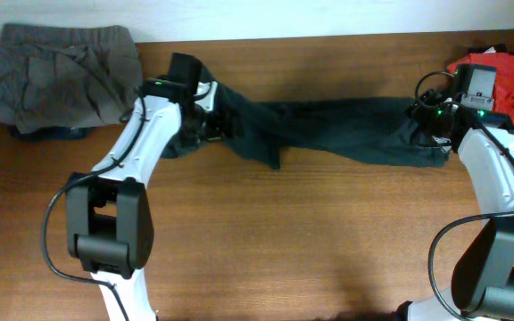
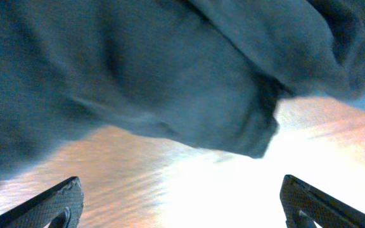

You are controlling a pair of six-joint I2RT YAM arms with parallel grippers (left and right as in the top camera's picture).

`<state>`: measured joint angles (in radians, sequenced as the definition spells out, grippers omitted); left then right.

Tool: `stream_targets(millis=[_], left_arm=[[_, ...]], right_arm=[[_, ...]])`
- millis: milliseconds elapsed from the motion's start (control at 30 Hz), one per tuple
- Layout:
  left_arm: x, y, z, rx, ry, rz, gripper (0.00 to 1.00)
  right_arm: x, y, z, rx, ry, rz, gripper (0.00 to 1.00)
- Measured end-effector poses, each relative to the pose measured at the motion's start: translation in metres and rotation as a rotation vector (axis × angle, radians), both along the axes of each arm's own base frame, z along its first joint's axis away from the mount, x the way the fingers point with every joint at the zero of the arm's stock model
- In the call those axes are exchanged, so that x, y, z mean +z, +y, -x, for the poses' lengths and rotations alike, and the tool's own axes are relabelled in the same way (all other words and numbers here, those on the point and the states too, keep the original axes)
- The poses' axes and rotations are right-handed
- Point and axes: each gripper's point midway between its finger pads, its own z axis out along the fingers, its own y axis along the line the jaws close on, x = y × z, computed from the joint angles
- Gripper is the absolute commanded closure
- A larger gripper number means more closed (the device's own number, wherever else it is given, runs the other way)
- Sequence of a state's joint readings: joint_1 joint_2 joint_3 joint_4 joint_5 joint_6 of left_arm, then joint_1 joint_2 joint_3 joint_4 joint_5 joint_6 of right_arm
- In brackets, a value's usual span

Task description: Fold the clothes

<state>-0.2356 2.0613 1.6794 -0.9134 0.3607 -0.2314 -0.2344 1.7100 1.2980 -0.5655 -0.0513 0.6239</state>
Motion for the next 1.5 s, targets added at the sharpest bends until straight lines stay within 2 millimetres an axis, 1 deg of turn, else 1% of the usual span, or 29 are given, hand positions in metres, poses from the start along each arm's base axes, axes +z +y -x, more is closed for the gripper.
stream_targets(millis=[100,200,267,333,400,467,533,633,700,767,800,833,900,933,967,1000,1067,1167,1400,1500], left_arm=[[0.0,-0.021,0.009,-0.05,0.001,0.006,0.01],[-0.001,-0.047,0.018,-0.11,-0.009,0.001,0.01],[-0.006,-0.056,0.021,-0.123,-0.002,-0.003,0.01],[-0.021,-0.058,0.022,-0.111,0.03,-0.012,0.01],[-0.043,-0.054,0.019,-0.087,0.067,-0.029,0.01],[-0.058,-0.05,0.017,-0.071,0.087,-0.037,0.01],[-0.064,-0.047,0.009,-0.046,0.077,-0.041,0.01],[-0.064,-0.045,-0.005,-0.005,0.034,-0.04,0.02],[-0.064,-0.046,-0.01,0.004,0.019,-0.036,0.08],[-0.066,-0.047,-0.011,0.011,0.018,-0.033,0.29],[-0.067,-0.047,-0.011,0.009,0.019,-0.034,0.38],[-0.068,-0.047,-0.011,0.015,0.024,-0.035,0.44],[-0.072,-0.046,-0.011,0.017,0.03,-0.038,0.6],[-0.072,-0.045,-0.011,0.018,0.032,-0.04,0.72],[-0.074,-0.045,-0.01,0.023,0.039,-0.04,0.77],[-0.076,-0.045,-0.009,0.023,0.045,-0.043,0.87],[-0.078,-0.043,-0.005,0.022,0.067,-0.051,0.99],[-0.074,-0.038,0.009,0.022,0.136,-0.076,0.99],[-0.035,-0.031,0.026,0.021,0.243,-0.122,0.99],[-0.022,-0.022,0.037,0.025,0.282,-0.171,0.99]], right_arm=[[-0.001,0.0,0.001,0.0,0.006,-0.001,0.25],[-0.003,0.001,0.005,0.0,0.025,-0.006,0.25],[-0.005,0.002,0.008,0.002,0.038,-0.008,0.25],[-0.006,0.002,0.01,0.012,0.047,-0.003,0.25],[-0.008,0.003,0.012,0.023,0.058,0.001,0.25],[-0.008,0.003,0.012,0.026,0.061,0.002,0.25],[-0.008,0.003,0.013,0.029,0.064,0.003,0.25],[-0.009,0.003,0.014,0.03,0.068,0.003,0.26],[-0.01,0.003,0.015,0.032,0.074,0.003,0.25],[-0.011,0.004,0.017,0.032,0.084,0.001,0.25],[-0.011,0.004,0.017,0.032,0.086,0.0,0.25],[-0.011,0.004,0.018,0.034,0.089,0.001,0.25],[-0.012,0.004,0.018,0.035,0.091,0.001,0.25],[-0.012,0.004,0.019,0.035,0.092,0.0,0.25],[-0.012,0.004,0.019,0.036,0.093,0.001,0.25],[-0.012,0.004,0.019,0.037,0.093,0.001,0.25],[-0.012,0.004,0.019,0.038,0.093,0.002,0.25],[-0.012,0.004,0.02,0.038,0.096,0.001,0.25],[-0.014,0.005,0.023,0.038,0.112,-0.002,0.25],[-0.015,0.005,0.024,0.038,0.117,-0.004,0.25]])
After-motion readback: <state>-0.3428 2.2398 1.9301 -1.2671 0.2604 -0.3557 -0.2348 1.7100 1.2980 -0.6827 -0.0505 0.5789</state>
